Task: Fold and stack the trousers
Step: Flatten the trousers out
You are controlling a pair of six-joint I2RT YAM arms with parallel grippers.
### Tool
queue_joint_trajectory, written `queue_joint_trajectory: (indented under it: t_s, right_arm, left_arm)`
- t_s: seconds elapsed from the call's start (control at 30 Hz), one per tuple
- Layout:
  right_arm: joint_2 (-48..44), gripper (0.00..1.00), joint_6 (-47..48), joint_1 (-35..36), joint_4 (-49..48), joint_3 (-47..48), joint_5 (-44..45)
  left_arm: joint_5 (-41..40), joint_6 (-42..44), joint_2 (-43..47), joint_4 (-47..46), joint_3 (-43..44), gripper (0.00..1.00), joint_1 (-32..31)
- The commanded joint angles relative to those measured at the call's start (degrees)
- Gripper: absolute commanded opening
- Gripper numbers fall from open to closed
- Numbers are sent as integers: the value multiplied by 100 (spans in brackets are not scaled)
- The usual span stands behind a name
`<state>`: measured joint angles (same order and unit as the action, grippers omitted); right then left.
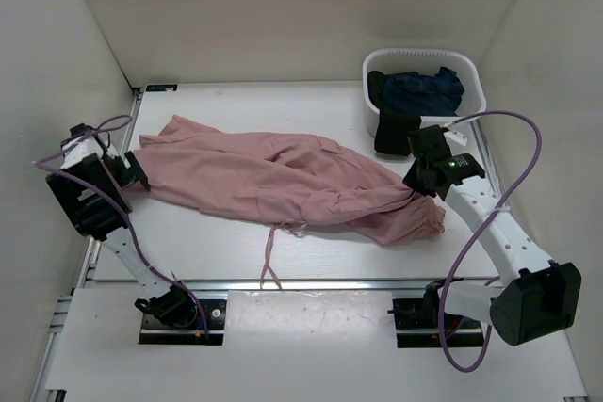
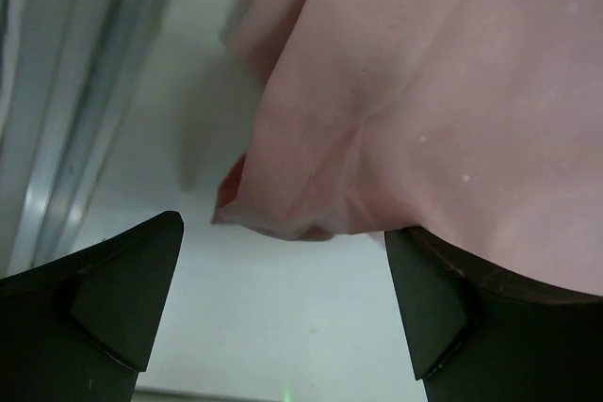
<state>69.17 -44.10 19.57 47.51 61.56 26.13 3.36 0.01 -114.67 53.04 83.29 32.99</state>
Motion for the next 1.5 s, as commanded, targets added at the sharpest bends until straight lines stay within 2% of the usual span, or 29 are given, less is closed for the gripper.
queue_joint_trajectory:
  t_s: [0.0,0.1,0.13,0.17,0.27,0.3,0.43,0.47,0.57,0.63,0.77,0.83,0.87,0.93,0.97,1.0,1.07,1.1,1.13,1.17,1.23,1.33,1.47]
  right_arm:
    - [-263,0,33,-146,-233,-362,-257]
    - [-263,0,33,-391,-443,-679,-556]
    - [-263,0,33,-471,-496,-733,-643]
    - [-263,0,94,-663,-645,-733,-749]
    - [-1,0,392,-1059,-874,-506,-1197]
    - [270,0,497,-1122,-875,-287,-1250]
    - [1028,0,1227,-1122,-384,1697,-1198]
    - [1116,0,1306,-1122,-243,2484,-1120]
    - [1038,0,1203,-1175,241,3107,-821]
    - [512,0,1053,-1175,312,2793,-759]
    - [-900,0,316,-1245,574,891,-504]
    - [-1290,0,-203,-1306,881,193,-433]
    - [-1640,0,-387,-1307,961,-445,-433]
    - [-1941,2,-897,-1360,1067,-994,-495]
    - [-2194,6,-1108,-1421,1259,-1214,-495]
    - [-2319,20,-1536,-1473,1366,-1591,-225]
    - [-2678,38,-1960,-1474,1533,-1883,40]
    - [-2785,65,-2136,-1474,1612,-2085,163]
    - [-2916,74,-2556,-1526,1665,-2139,408]
    - [-2918,76,-2630,-1527,1752,-2139,628]
    - [-2918,78,-2535,-1527,1806,-1991,779]
    - [-2559,77,-1791,-1527,1491,-1709,789]
    - [-1979,76,-970,-1466,822,-1638,114]
  left_arm:
    - [710,-1,-28,-294,671,100,49]
    - [1149,-1,-318,-294,742,100,-56]
    - [1428,-1,-371,-294,742,92,-117]
    - [1544,-1,-372,-294,690,65,-118]
    - [1608,-1,-372,-128,627,14,-118]
    - [1546,-1,-372,-22,697,14,-118]
    - [923,-1,-74,619,1127,14,154]
    - [626,-1,119,742,1233,14,329]
    - [149,-1,462,1112,1479,14,515]
    - [-220,-1,901,1112,1306,14,568]
    - [-765,-1,1543,1112,691,14,629]
    - [-1272,-1,1684,1112,183,14,682]
    - [-1415,-1,1763,1112,31,14,682]
    - [-1757,-1,1764,1060,-311,14,804]
    - [-1881,-1,1764,1007,-426,14,805]
    - [-2013,-1,1764,920,-532,14,866]
    - [-2330,-1,1764,858,-864,14,867]
    - [-2383,-1,1703,797,-962,16,867]
    - [-2383,-1,1703,796,-1155,38,867]
    - [-2322,-1,1798,796,-1331,53,867]
    - [-2173,-1,1983,796,-1385,73,928]
    - [-1796,-1,2106,743,-1192,78,981]
    - [-1365,-1,1968,542,-946,79,981]
